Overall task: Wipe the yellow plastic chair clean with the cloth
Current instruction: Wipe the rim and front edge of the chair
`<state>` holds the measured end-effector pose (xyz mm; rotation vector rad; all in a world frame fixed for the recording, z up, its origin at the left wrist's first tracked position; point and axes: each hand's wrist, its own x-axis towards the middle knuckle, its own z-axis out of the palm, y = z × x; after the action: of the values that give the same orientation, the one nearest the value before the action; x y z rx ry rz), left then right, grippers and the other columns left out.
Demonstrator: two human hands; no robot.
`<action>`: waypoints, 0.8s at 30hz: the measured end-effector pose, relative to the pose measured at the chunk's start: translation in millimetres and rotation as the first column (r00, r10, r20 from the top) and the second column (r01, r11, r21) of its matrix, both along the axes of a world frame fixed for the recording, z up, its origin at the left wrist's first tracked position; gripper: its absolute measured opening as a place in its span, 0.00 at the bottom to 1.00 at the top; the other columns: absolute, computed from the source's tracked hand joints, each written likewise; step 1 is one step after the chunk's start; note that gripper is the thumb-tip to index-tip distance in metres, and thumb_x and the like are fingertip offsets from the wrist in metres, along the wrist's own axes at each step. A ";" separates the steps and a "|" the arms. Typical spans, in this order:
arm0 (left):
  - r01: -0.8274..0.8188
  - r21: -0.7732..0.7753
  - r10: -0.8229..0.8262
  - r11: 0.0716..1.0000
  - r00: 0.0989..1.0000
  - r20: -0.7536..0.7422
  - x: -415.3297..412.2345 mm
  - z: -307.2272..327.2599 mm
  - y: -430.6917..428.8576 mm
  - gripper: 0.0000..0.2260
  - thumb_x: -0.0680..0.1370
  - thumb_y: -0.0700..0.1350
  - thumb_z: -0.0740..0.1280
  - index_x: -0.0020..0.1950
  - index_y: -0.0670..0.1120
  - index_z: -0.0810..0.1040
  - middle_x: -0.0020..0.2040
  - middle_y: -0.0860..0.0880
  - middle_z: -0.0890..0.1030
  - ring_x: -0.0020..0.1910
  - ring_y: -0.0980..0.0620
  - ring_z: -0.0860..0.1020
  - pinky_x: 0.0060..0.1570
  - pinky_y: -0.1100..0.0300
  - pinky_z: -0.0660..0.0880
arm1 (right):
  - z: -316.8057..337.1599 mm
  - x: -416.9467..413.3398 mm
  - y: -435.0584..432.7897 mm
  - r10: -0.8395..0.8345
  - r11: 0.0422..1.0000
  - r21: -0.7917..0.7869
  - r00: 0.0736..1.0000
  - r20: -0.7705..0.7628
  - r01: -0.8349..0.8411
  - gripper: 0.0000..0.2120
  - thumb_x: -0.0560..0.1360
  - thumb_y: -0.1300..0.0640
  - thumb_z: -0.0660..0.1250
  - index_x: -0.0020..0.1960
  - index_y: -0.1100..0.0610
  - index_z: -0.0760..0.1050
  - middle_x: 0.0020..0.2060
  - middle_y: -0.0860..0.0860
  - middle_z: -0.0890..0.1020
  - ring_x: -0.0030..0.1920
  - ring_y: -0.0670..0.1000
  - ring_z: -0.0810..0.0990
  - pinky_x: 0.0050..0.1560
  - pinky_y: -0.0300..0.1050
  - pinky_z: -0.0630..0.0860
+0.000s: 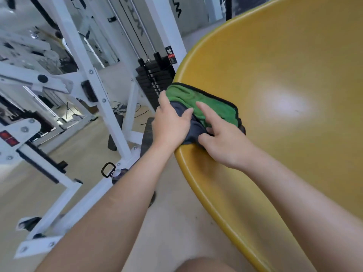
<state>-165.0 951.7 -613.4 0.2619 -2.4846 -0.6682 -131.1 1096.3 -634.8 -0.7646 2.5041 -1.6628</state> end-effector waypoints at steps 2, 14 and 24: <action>-0.039 -0.058 0.041 0.998 0.999 0.024 22.9 -12.1 9.1 0.35 0.77 0.53 0.65 0.77 0.47 0.50 0.70 0.42 0.68 0.65 0.39 0.70 0.59 0.48 0.69 | -2.2 10.6 4.9 0.022 0.997 0.078 1.000 -0.016 -0.020 0.36 0.78 0.60 0.57 0.78 0.41 0.44 0.57 0.55 0.80 0.51 0.54 0.80 0.50 0.45 0.75; 0.166 -0.168 -0.076 0.972 0.893 0.443 131.5 -37.3 26.4 0.27 0.76 0.59 0.57 0.69 0.44 0.65 0.59 0.41 0.74 0.54 0.41 0.76 0.52 0.53 0.75 | 8.6 45.7 -18.5 0.116 0.958 0.253 0.989 0.088 -0.135 0.28 0.81 0.40 0.47 0.74 0.55 0.64 0.72 0.57 0.69 0.70 0.59 0.67 0.63 0.47 0.66; 0.443 -0.104 -0.208 0.890 0.601 0.772 207.5 -48.5 19.9 0.10 0.74 0.38 0.63 0.52 0.44 0.81 0.47 0.51 0.84 0.47 0.53 0.80 0.52 0.58 0.75 | -57.3 121.1 23.1 0.154 0.767 0.641 0.977 -0.149 -0.024 0.18 0.78 0.39 0.57 0.64 0.45 0.71 0.71 0.59 0.64 0.72 0.67 0.60 0.64 0.68 0.66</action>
<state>42.4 971.6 -661.9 -0.0805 -3.4569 -0.3420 -10.0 1119.4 -692.1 -0.9564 2.8211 -0.6198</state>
